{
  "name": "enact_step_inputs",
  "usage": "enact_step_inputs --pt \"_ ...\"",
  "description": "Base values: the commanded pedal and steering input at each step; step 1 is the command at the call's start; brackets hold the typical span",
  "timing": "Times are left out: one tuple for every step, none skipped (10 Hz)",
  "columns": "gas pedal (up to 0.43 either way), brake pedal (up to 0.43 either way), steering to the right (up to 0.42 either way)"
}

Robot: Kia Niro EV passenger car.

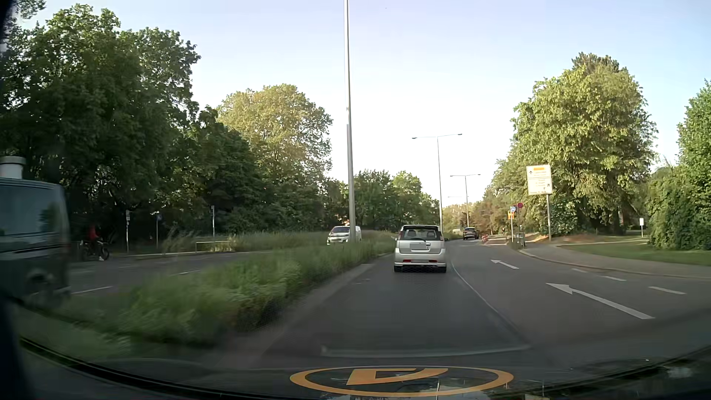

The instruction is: Follow the waypoints while adhering to traffic rules and regulations

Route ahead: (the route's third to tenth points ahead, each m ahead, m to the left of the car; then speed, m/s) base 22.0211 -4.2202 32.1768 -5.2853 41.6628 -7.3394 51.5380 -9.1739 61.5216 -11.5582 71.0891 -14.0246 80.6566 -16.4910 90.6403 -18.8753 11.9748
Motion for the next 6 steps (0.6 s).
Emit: enact_step_inputs --pt "0.331 0.000 0.033" --pt "0.331 0.000 0.033" --pt "0.331 0.000 0.034" --pt "0.331 0.000 0.033" --pt "0.331 0.000 0.034" --pt "0.319 0.000 0.033"
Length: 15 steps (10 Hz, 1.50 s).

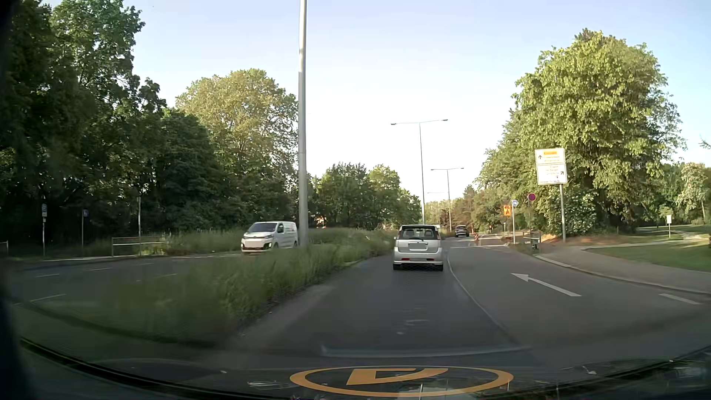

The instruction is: Follow the waypoints while adhering to traffic rules and regulations

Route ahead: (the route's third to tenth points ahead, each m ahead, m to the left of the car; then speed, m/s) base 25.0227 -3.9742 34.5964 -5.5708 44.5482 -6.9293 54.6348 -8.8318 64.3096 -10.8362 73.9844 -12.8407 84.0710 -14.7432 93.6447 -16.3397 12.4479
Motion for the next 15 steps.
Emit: enact_step_inputs --pt "0.311 0.000 0.033" --pt "0.311 0.000 0.033" --pt "0.311 0.000 0.033" --pt "0.280 0.000 0.033" --pt "0.268 0.000 0.031" --pt "0.260 0.000 0.029" --pt "0.260 0.000 0.026" --pt "0.248 0.000 0.026" --pt "0.248 0.000 0.026" --pt "0.248 0.000 0.025" --pt "0.240 0.000 0.025" --pt "0.240 0.000 0.026" --pt "0.228 0.000 0.025" --pt "0.228 0.000 0.026" --pt "0.228 0.000 0.026"
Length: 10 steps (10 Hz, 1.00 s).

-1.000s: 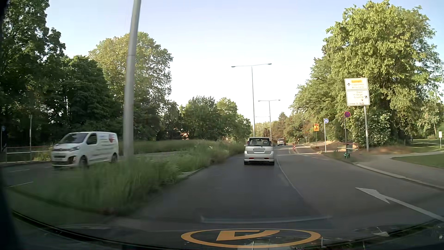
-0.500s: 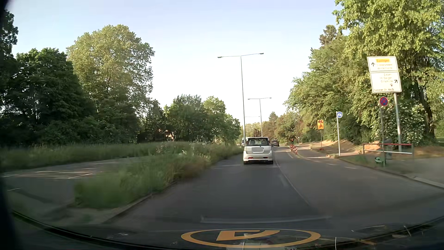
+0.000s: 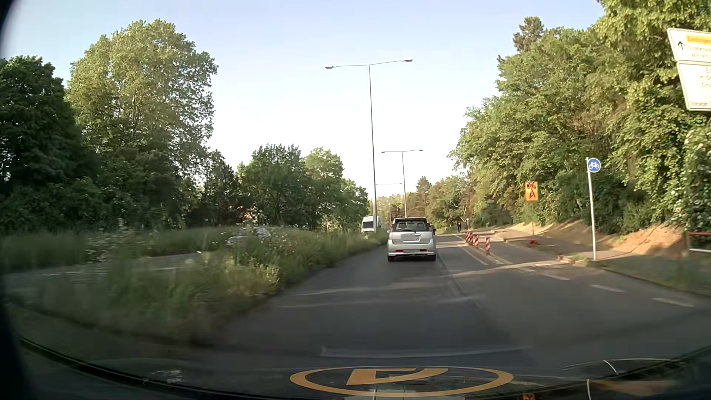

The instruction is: Follow the waypoints while adhering to traffic rules and regulations

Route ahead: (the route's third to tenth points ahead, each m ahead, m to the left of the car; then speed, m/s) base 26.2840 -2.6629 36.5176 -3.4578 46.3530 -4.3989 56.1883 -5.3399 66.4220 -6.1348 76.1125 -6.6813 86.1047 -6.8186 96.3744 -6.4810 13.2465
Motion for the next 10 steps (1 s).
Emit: enact_step_inputs --pt "0.228 0.000 0.025" --pt "0.228 0.000 0.025" --pt "0.228 0.000 0.026" --pt "0.228 0.000 0.026" --pt "0.228 0.000 0.025" --pt "0.228 0.000 0.023" --pt "0.220 0.000 0.022" --pt "0.220 0.000 0.020" --pt "0.197 0.000 0.017" --pt "0.197 0.000 0.013"
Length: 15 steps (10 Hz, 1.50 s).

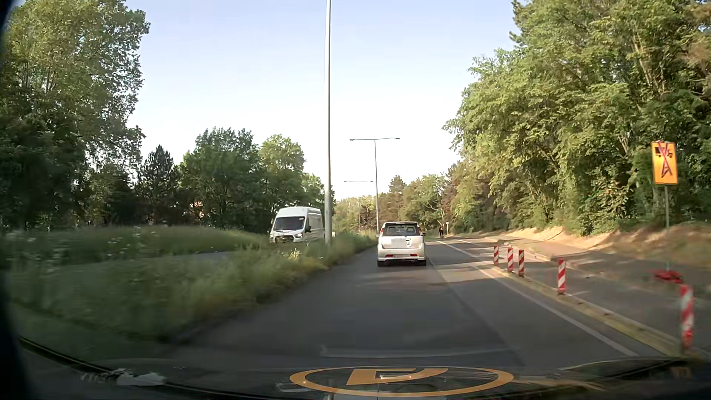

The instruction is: Follow the waypoints while adhering to traffic rules and regulations

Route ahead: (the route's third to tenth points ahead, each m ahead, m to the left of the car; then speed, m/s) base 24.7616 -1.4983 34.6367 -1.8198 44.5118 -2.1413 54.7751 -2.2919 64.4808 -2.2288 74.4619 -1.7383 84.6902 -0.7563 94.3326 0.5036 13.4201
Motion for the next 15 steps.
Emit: enact_step_inputs --pt "0.177 0.000 0.012" --pt "0.177 0.000 0.011" --pt "0.177 0.000 0.011" --pt "0.169 0.000 0.011" --pt "0.157 0.000 0.011" --pt "0.157 0.000 0.010" --pt "0.157 0.000 0.011" --pt "0.157 0.000 0.011" --pt "0.157 0.000 0.011" --pt "0.157 0.000 0.011" --pt "0.157 0.000 0.011" --pt "0.157 0.000 0.010" --pt "0.157 0.000 0.011" --pt "0.157 0.000 0.011" --pt "0.157 0.000 0.010"
